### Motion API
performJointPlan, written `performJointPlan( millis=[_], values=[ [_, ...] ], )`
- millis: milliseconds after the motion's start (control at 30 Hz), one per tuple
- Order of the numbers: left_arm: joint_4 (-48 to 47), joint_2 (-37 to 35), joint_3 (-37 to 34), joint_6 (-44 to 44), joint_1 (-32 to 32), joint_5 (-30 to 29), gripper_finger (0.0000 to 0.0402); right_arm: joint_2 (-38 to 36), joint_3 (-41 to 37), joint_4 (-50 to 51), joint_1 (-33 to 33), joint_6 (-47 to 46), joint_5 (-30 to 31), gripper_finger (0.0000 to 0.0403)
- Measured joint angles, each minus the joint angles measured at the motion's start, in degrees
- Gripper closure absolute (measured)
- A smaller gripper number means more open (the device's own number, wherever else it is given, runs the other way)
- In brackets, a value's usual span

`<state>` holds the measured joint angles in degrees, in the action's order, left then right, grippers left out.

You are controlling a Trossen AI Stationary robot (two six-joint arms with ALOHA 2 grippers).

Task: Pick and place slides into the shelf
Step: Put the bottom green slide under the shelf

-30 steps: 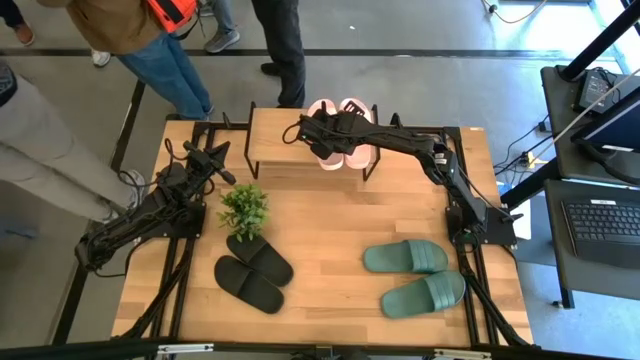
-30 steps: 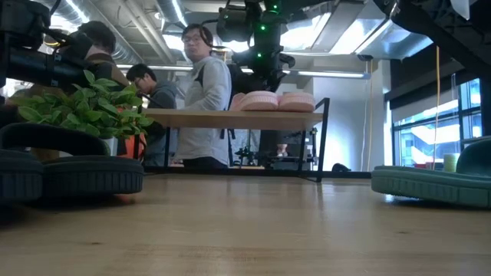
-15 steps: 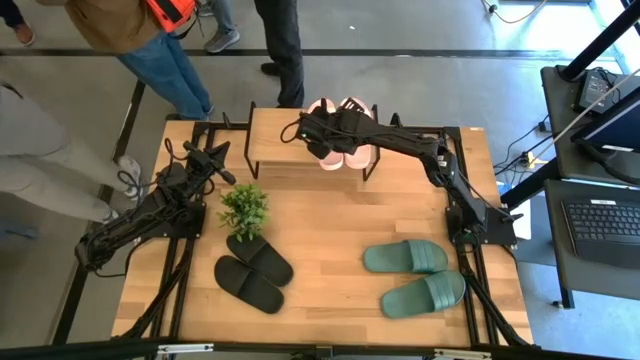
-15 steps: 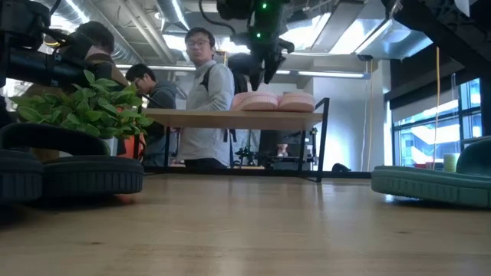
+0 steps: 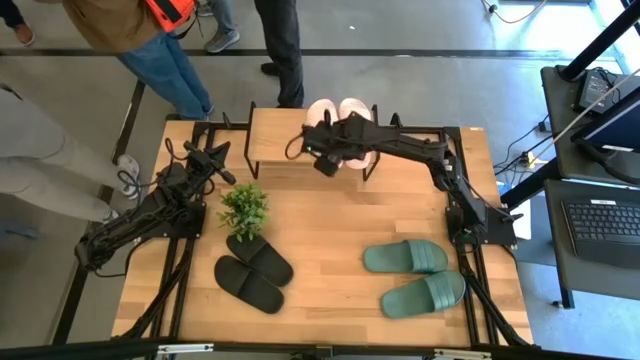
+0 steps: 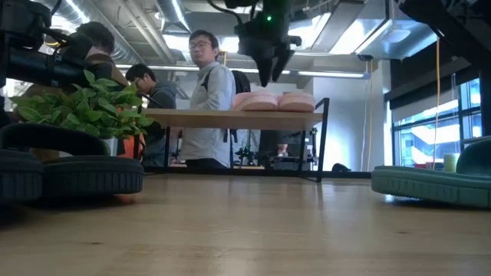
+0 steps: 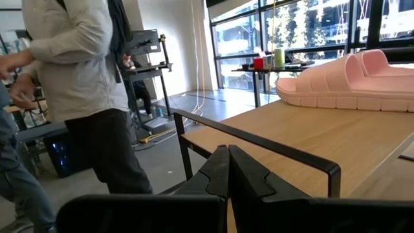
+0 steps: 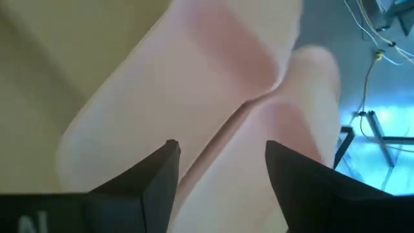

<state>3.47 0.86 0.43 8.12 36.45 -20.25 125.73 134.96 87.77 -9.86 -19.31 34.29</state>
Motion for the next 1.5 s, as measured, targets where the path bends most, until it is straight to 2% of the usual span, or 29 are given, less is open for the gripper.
performJointPlan(
  millis=[67, 333, 467, 600, 800, 967, 1033, 1167, 1267, 1367, 1500],
  values=[
    [0.06, -0.02, 0.02, 0.01, 0.02, -0.02, 0.0401, 0.0, -0.19, 2.67, 1.82, -0.16, -0.1, 0.0173],
    [0.02, 0.04, 0.0, -0.02, 0.02, 0.2, 0.0401, -0.38, -0.83, 2.2, 10.74, 0.22, -3.28, 0.0173],
    [0.02, 0.04, 0.02, -0.02, 0.0, 0.2, 0.0401, -0.37, -0.87, 2.23, 14.3, -2.43, -9.05, 0.0173],
    [0.02, 0.04, 0.0, 0.0, 0.02, 0.18, 0.0401, -0.35, -1.42, 2.23, 17.67, -7.82, -11.8, 0.0173],
    [0.02, 0.03, 0.01, 0.15, 0.01, -0.16, 0.0401, -0.35, -1.4, 2.23, 22.28, -20.36, -15.42, 0.0173],
    [0.03, 0.04, 0.02, 5.03, 0.02, -0.17, 0.0401, -0.47, -2.86, 2.12, 26.16, -33.56, -15.72, 0.0173],
    [0.4, 0.04, 0.0, 1.62, 0.0, 0.32, 0.0401, -0.46, -5.66, 2.19, 27.71, -39.55, -17.28, 0.0173],
    [1.94, 0.04, 0.02, -5.51, 0.0, 0.44, 0.0401, -0.31, -12.42, 2.29, 31.58, -50.79, -24.6, 0.0173],
    [2.4, 0.02, 0.0, -10.39, 0.02, 0.67, 0.0401, -0.26, -16.16, 2.42, 35.25, -61.2, -26.93, 0.0173],
    [2.29, 0.04, 0.0, -11.9, 0.0, 1.91, 0.0401, -0.26, -16.76, 2.37, 39.03, -70.58, -27.38, 0.0173],
    [2.29, 0.04, 0.02, -13.06, 0.0, 2.04, 0.0401, -0.26, -16.72, 2.18, 43.95, -84.23, -33.05, 0.0173]
  ],
)
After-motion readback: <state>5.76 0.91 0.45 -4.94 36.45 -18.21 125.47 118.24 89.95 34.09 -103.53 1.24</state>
